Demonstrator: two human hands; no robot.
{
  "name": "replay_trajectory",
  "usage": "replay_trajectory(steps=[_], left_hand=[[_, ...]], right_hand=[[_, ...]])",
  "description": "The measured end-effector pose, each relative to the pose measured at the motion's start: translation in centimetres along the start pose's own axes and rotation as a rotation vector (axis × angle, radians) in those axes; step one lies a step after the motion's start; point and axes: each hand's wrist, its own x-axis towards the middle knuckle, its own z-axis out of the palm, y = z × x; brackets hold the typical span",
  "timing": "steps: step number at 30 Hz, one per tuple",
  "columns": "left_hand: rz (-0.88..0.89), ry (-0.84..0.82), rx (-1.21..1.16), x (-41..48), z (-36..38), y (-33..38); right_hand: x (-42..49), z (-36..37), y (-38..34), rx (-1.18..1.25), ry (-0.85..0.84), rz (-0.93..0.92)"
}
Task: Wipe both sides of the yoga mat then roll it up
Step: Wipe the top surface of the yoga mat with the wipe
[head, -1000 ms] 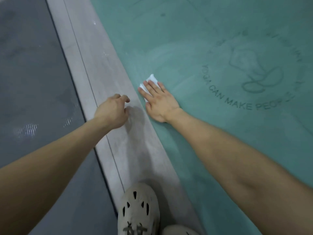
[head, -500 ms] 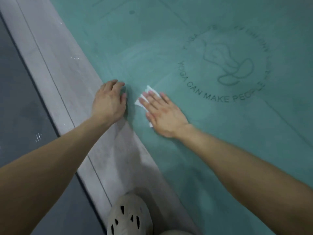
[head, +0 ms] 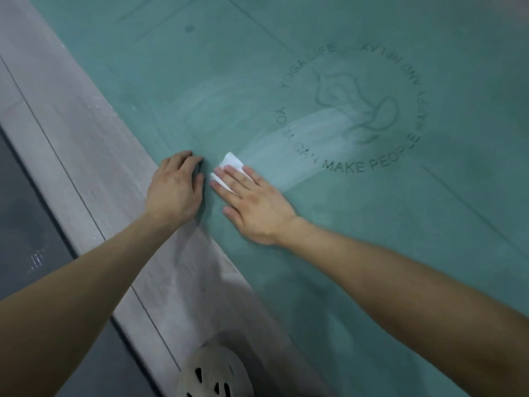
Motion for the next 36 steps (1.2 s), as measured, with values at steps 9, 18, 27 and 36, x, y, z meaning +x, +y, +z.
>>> replay_trajectory(steps=[9,18,27,36], left_hand=[[-0.010,-0.079,-0.026,0.2,-0.6,0.0],[-0.016,-0.071,-0.020,0.2,-0.7,0.4],[-0.006,-0.153,0.082,1.1,-1.3,1.2],[0.207,-0.062,0.072,0.1,-0.8,4.5]], right_hand=[[-1.0,-3.8,16.2,0.041,0.098,0.789],[-0.4,-1.0,7.1,0.013,0.075,0.256],[-5.2,-1.0,2.2,0.045,0.024,0.288],[-10.5,-4.3,18.4,0.015,0.019,0.920]])
